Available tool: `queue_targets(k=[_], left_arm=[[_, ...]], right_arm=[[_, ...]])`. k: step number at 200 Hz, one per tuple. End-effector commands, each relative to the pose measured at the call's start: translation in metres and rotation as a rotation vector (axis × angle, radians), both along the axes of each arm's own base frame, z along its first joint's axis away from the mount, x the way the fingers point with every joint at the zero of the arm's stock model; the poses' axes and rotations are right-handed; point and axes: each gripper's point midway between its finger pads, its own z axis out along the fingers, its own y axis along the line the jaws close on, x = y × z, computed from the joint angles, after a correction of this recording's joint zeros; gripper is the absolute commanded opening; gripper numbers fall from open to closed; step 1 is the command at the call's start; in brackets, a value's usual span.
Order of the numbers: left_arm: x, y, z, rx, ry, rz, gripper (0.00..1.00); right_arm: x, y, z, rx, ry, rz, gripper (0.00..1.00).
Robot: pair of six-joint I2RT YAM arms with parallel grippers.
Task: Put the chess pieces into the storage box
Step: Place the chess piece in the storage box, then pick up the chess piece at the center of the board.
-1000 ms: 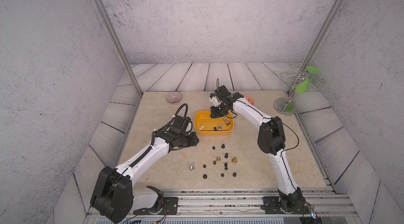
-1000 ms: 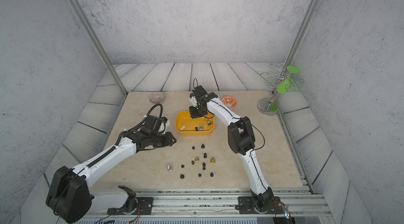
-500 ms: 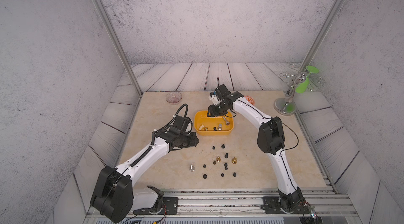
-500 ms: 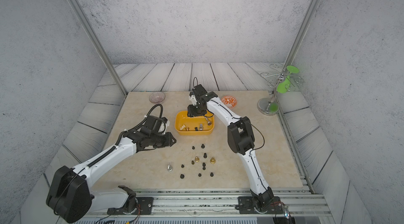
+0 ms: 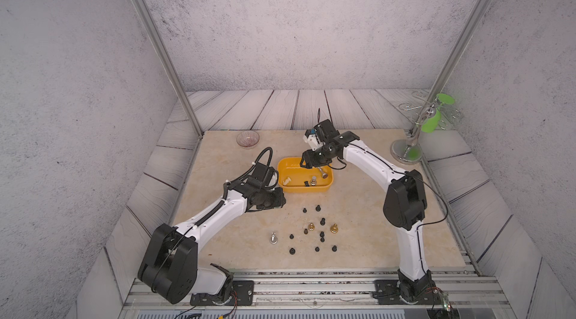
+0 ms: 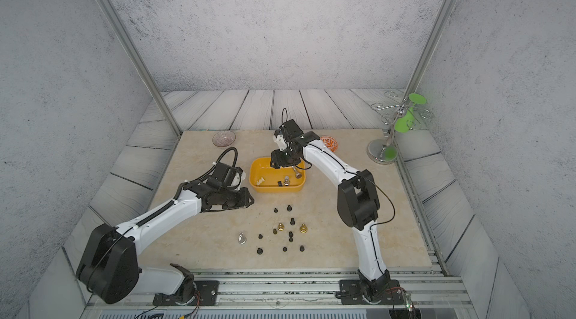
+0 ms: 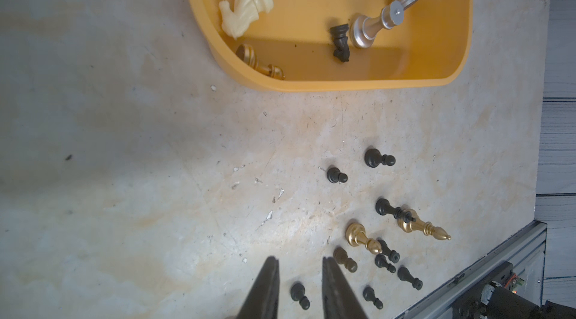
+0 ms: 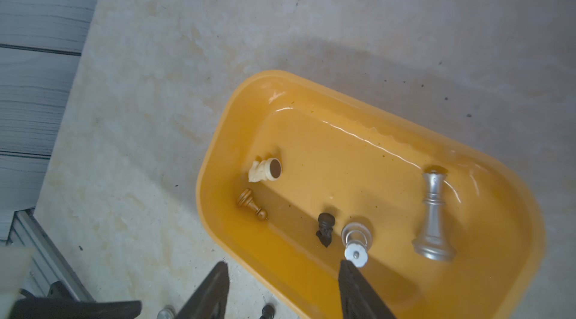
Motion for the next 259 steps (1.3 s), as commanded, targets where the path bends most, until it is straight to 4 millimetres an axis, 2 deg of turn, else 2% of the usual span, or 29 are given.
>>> queue_targets(k=[1,32,79,141,175,259], left_arm=[[0.003,-0.006,0.007,0.002,-0.012,-0.016,0.28],[0.001,-0.011,0.004,0.01,-0.008,-0.029,0.28],[-0.006,-0.017,0.0,0.04,-0.001,-0.068,0.28],[-0.016,-0.025,-0.007,0.078,0.005,-0.123,0.28],[-0.022,-0.028,-0.01,0.1,0.008,-0.15,0.28],[-0.04,-0.047,-0.019,0.14,0.006,-0.249,0.28]], right_arm=[[-0.014,-0.016,0.049,0.044,-0.12,-0.011,0.58],[-0.043,-0.039,0.044,0.028,-0.121,-0.03,0.59],[-0.085,-0.077,0.021,-0.005,-0.093,-0.104,0.6],[-0.136,-0.118,-0.033,-0.072,0.013,-0.183,0.6],[-0.151,-0.135,-0.047,-0.102,0.037,-0.228,0.61],[-0.17,-0.154,-0.064,-0.127,0.058,-0.279,0.62]])
